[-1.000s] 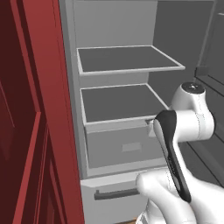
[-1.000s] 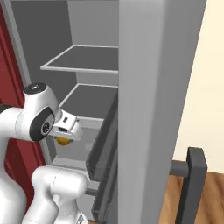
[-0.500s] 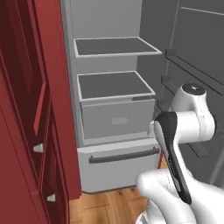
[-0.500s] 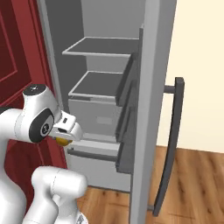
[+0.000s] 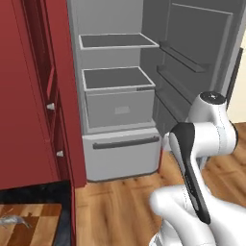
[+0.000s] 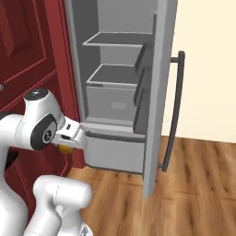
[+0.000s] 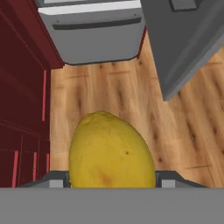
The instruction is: Retrieve a lemon from the fridge and place it on the cutting board with the fish.
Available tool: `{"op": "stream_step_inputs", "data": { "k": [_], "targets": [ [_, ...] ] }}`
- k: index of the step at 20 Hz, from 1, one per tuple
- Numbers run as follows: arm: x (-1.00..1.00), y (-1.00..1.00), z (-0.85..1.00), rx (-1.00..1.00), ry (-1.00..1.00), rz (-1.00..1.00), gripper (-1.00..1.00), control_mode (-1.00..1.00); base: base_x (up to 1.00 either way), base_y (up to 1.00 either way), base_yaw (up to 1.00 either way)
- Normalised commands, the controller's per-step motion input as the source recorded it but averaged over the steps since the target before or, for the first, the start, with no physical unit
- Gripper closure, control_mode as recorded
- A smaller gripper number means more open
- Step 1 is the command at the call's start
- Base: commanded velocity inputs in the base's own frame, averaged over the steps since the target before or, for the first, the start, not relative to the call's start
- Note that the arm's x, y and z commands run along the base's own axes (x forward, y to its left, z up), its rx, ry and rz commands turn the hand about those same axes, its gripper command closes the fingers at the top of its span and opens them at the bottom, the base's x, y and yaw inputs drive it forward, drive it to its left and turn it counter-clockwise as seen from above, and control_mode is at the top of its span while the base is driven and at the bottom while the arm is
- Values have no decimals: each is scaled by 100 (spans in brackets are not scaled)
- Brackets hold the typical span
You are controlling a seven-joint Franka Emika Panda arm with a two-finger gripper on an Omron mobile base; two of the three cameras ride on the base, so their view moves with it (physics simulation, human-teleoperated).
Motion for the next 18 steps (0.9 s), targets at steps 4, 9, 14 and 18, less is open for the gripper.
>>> {"op": "stream_step_inputs", "data": {
  "k": [4, 9, 14, 18],
  "targets": [
    [0, 0, 0, 0, 0, 0, 100, 100, -47, 0, 19],
    [0, 0, 0, 0, 0, 0, 100, 100, -7, 16, 48],
    [0, 0, 0, 0, 0, 0, 100, 100, -27, 20, 54],
    [0, 0, 0, 0, 0, 0, 100, 100, -37, -1, 54]
  ]
}}
